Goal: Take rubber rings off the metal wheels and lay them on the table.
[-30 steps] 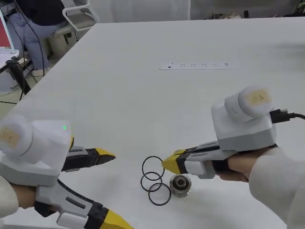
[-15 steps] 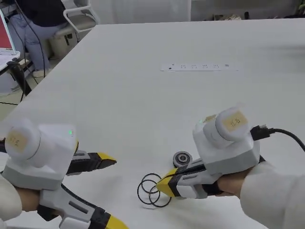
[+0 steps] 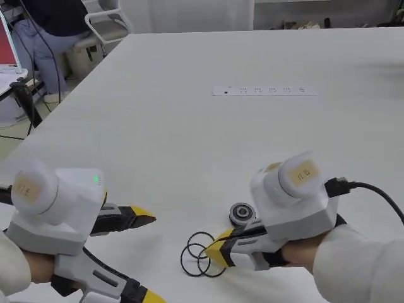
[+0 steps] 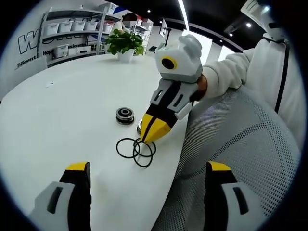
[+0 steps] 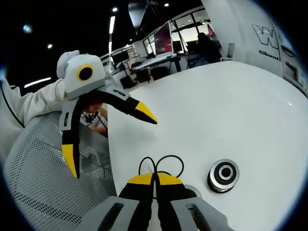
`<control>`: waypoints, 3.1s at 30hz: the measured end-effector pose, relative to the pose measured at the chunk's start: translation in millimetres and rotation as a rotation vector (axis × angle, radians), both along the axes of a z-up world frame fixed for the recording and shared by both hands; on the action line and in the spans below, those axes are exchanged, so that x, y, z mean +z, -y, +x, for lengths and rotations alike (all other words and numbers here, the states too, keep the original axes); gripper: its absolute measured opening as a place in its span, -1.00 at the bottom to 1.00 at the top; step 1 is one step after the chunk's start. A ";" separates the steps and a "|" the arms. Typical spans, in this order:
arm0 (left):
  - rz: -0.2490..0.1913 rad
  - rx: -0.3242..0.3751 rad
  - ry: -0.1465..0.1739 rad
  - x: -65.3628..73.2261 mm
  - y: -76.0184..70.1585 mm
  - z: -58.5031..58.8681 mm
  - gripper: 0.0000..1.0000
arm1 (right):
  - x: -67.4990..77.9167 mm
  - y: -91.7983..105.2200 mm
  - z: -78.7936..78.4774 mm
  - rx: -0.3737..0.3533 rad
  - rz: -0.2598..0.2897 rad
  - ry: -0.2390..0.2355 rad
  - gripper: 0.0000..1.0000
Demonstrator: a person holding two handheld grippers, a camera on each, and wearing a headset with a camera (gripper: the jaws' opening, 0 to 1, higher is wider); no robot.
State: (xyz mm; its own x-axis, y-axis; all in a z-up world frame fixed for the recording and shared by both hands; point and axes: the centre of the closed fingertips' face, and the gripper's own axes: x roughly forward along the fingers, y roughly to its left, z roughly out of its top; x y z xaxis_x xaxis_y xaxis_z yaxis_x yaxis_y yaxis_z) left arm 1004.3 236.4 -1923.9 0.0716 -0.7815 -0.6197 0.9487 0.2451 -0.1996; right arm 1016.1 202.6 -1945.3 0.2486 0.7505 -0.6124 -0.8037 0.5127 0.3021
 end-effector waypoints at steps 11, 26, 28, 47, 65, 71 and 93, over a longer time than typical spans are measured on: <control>-0.003 0.003 -0.010 -0.3 0.5 -0.4 0.94 | -0.8 1.8 6.4 0.014 -0.040 0.070 -0.95; -0.011 0.014 -0.014 1.2 1.0 0.4 0.93 | 21.4 11.0 18.5 0.002 -0.015 0.135 -0.90; -0.011 0.014 -0.012 1.4 1.2 0.4 0.92 | 27.0 12.3 20.1 -0.003 0.003 0.141 -0.87; -0.050 0.029 0.039 11.8 4.4 7.6 0.81 | 48.5 48.9 44.7 -0.087 0.041 0.212 -0.46; -0.207 0.026 0.089 55.8 25.3 21.3 0.58 | 18.4 77.3 48.6 -0.109 -0.069 0.186 -0.42; -0.221 0.026 0.150 74.8 29.3 34.4 0.61 | 8.3 83.1 48.5 -0.109 -0.094 0.164 -0.42; -0.118 -0.143 0.310 83.5 87.8 61.3 0.34 | 0.6 86.8 46.5 -0.109 -0.105 0.133 -0.46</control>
